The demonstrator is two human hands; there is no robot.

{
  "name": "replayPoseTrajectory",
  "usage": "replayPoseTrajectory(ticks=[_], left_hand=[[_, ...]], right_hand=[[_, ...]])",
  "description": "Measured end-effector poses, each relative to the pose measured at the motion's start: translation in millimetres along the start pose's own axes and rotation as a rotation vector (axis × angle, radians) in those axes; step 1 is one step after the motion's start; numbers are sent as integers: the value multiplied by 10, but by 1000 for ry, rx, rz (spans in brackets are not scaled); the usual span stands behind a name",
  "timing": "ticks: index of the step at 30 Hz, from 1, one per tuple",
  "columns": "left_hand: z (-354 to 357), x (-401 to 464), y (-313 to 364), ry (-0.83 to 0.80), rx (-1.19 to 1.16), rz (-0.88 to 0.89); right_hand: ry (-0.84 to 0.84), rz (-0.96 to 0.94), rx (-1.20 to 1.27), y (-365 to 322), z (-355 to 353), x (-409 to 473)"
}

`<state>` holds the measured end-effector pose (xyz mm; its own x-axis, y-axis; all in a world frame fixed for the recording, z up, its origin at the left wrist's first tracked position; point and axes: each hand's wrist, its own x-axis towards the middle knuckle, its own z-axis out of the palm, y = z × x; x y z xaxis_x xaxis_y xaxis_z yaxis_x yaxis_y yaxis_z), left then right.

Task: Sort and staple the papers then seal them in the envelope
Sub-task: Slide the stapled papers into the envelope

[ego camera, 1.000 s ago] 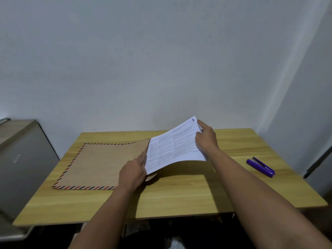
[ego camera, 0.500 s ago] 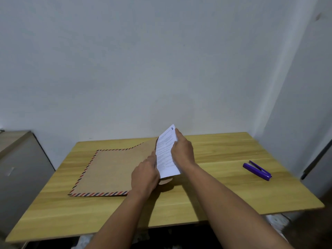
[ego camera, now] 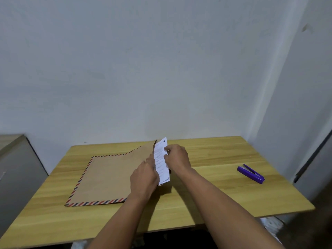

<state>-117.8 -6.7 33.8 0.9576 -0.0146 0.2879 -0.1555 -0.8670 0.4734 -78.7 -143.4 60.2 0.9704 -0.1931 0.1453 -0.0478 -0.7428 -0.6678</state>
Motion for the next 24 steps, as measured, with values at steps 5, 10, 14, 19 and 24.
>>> replayPoseTrajectory(ticks=[5,10,14,19,24], left_hand=[[-64,-34,196,28,-27,105],[-93,-72,323,-18,46,139],[-78,-81,248,-37,75,114],[-16,-77,158,-69,138,78],[78,-61,205,-89,97,75]], right_hand=[[-27,10,52,-28,107,-80],[-153,109,207,-10,164,-62],[-265,164,279,50,128,-10],[7,211,35,153,-116,-82],[-194,393,286,351,-156,-166]])
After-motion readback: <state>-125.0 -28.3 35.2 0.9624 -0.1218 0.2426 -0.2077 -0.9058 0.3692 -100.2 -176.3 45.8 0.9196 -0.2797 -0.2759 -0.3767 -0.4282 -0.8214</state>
